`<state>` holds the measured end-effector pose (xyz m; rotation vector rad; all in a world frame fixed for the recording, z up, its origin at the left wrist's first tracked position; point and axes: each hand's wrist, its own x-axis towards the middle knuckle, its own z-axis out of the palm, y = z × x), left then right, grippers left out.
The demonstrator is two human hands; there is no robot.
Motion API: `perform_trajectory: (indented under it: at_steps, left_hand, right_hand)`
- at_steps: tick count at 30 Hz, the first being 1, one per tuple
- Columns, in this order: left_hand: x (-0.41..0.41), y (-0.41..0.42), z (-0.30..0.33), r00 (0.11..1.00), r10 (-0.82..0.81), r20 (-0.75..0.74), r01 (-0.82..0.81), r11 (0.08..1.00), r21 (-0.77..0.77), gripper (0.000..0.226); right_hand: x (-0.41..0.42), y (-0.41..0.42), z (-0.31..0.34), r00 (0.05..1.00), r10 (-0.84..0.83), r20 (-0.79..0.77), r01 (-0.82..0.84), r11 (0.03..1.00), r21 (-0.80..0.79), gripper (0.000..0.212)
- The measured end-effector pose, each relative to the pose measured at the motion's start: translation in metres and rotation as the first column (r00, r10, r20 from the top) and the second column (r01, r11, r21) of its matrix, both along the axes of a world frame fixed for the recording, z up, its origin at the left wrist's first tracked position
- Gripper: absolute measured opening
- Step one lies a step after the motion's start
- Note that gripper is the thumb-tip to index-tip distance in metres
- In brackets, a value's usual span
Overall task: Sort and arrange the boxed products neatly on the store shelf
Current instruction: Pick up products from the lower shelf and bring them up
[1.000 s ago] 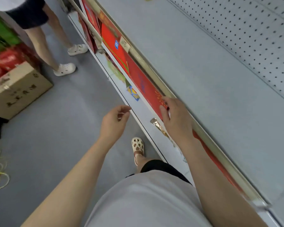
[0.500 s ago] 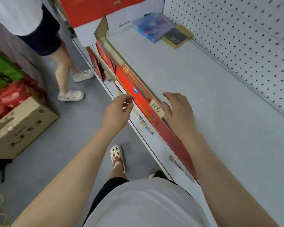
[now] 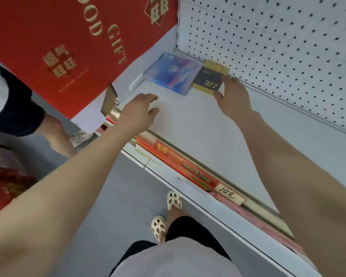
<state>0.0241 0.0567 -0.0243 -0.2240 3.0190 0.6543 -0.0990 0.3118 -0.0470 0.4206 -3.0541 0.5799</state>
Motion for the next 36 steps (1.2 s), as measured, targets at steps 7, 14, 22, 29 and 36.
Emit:
perform_trajectory:
  at_steps: [7, 14, 22, 29, 36]
  left_hand:
    - [-0.098, -0.013, -0.017, 0.987, -0.132, 0.094, 0.138, 0.989, -0.051, 0.052]
    - [-0.125, -0.008, -0.047, 0.958, -0.227, 0.174, 0.264, 0.935, -0.236, 0.059]
    - [-0.075, 0.038, -0.044, 0.931, -0.358, 0.070, 0.355, 0.846, -0.398, 0.051]
    - [-0.133, 0.022, -0.035, 0.962, -0.272, 0.028, 0.270, 0.932, -0.240, 0.074]
    - [-0.184, 0.013, -0.040, 0.945, -0.217, 0.245, 0.265, 0.946, -0.186, 0.110]
  right_hand:
    - [-0.046, -0.014, -0.029, 0.973, 0.078, 0.216, -0.106, 0.987, 0.123, 0.052]
    - [-0.011, 0.011, -0.033, 0.992, -0.008, 0.130, 0.018, 0.996, -0.082, 0.054]
    - [-0.016, -0.011, -0.021, 0.883, -0.419, 0.210, 0.420, 0.906, 0.040, 0.067]
    - [-0.027, -0.015, -0.013, 0.804, -0.516, 0.296, 0.544, 0.839, -0.014, 0.115]
    - [-0.003, 0.014, -0.012, 0.696, -0.611, 0.377, 0.705, 0.681, -0.199, 0.053]
